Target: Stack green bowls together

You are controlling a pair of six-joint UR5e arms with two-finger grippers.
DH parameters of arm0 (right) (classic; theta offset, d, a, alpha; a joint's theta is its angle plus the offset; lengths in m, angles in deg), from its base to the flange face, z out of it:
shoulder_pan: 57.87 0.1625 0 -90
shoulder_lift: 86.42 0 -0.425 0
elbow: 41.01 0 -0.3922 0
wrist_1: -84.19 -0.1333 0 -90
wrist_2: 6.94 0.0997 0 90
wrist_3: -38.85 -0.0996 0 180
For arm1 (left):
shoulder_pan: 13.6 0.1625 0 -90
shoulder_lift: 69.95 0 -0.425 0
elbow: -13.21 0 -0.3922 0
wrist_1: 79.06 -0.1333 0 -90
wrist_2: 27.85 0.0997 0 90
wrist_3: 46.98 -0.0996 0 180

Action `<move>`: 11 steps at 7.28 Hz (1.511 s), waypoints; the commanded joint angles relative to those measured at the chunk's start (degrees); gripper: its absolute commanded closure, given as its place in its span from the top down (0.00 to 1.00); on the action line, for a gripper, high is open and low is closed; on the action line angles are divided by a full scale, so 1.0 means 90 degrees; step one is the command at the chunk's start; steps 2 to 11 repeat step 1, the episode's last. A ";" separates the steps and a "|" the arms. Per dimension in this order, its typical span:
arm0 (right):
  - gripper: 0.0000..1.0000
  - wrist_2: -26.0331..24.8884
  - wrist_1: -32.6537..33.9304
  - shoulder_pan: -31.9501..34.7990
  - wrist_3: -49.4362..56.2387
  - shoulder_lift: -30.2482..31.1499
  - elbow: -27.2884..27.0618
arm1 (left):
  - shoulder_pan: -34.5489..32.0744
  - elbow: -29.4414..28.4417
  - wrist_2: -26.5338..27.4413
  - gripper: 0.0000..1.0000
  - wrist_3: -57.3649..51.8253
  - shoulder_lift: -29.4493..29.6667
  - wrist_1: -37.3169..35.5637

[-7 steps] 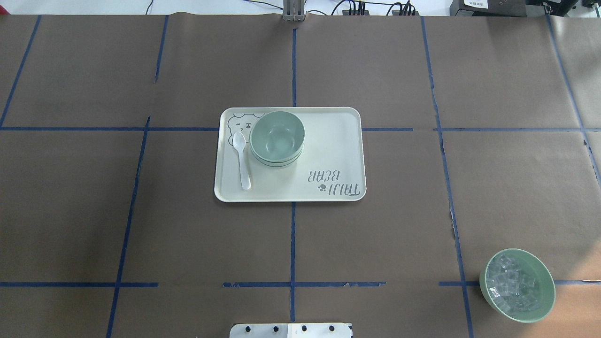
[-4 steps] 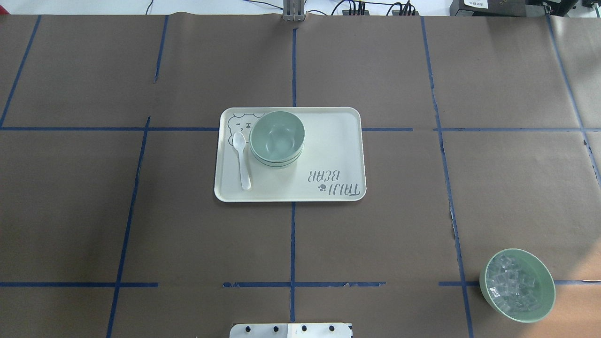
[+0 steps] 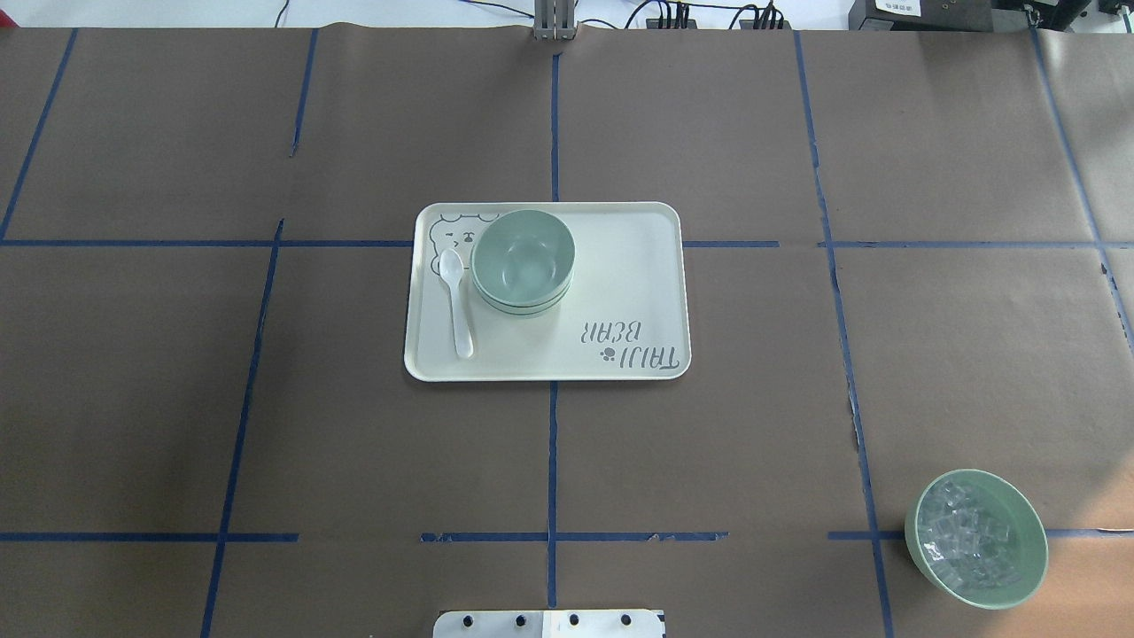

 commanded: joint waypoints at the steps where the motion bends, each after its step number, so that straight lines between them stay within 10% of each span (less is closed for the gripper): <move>1: 1.00 0.0009 0.0002 0.0000 0.0000 0.0011 -0.0076 | 0.0000 0.0010 -0.0004 1.00 0.0008 0.0000 -0.0002; 11: 1.00 0.0009 0.0002 0.0000 0.0000 0.0011 -0.0076 | 0.0000 0.0010 -0.0004 1.00 0.0008 0.0000 -0.0002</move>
